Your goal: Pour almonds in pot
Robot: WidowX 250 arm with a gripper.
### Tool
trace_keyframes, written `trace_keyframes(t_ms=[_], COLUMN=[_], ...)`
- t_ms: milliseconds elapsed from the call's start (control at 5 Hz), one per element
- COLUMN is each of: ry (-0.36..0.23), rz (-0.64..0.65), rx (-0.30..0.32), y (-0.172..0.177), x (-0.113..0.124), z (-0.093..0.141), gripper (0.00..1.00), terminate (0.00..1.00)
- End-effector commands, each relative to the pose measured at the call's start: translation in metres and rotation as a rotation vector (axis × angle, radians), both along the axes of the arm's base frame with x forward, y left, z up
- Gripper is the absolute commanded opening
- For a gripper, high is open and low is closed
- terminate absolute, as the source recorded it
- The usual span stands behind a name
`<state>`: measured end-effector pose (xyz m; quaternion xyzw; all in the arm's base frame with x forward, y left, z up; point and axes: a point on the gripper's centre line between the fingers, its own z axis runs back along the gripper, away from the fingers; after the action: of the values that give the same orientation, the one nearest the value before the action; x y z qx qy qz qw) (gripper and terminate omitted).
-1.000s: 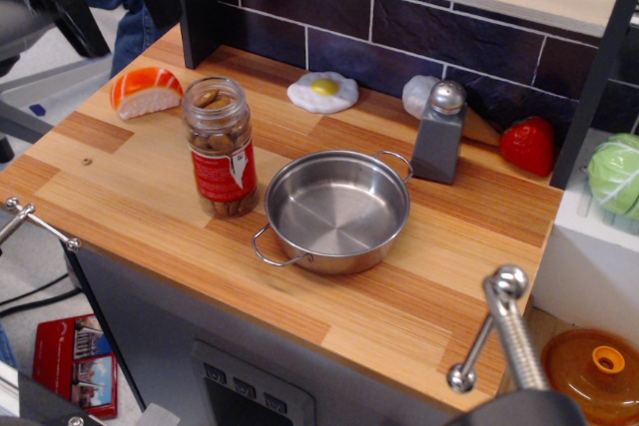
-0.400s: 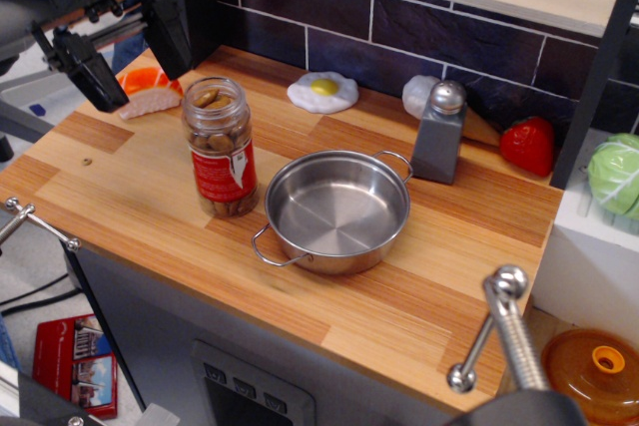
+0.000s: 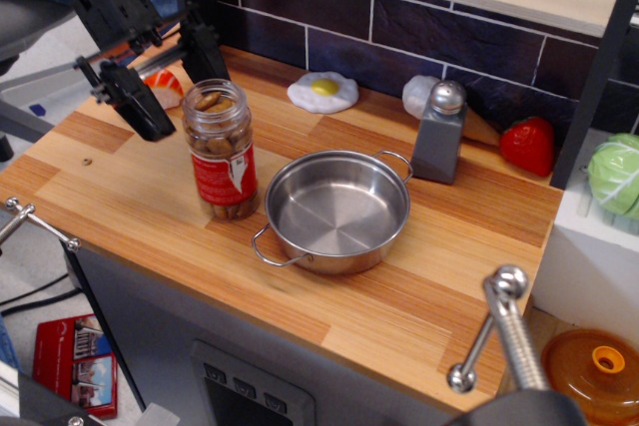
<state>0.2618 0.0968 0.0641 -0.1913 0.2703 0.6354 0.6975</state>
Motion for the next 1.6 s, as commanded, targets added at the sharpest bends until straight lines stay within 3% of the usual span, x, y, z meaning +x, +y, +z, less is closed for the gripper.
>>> trace_keyframes(t_ms=[0, 600, 800, 1000, 1200, 1400], ry=[-0.021, 0.016, 0.019, 0.03, -0.008, 0.011], rz=[0.083, 0.164, 0.157, 0.158, 0.146, 0.176], rx=[0.057, 0.0, 0.046, 0.043, 0.093, 0.099], y=[-0.009, -0.033, -0.04, -0.049, -0.056, -0.055], x=[-0.002, 0.009, 0.008, 0.013, 0.015, 0.015], z=[0.005, -0.011, -0.018, -0.023, -0.027, -0.03], gripper=[1.0, 1.0, 1.0, 1.0, 1.0, 0.0], terminate=[0.0, 0.0, 0.0, 0.0, 0.0, 0.0])
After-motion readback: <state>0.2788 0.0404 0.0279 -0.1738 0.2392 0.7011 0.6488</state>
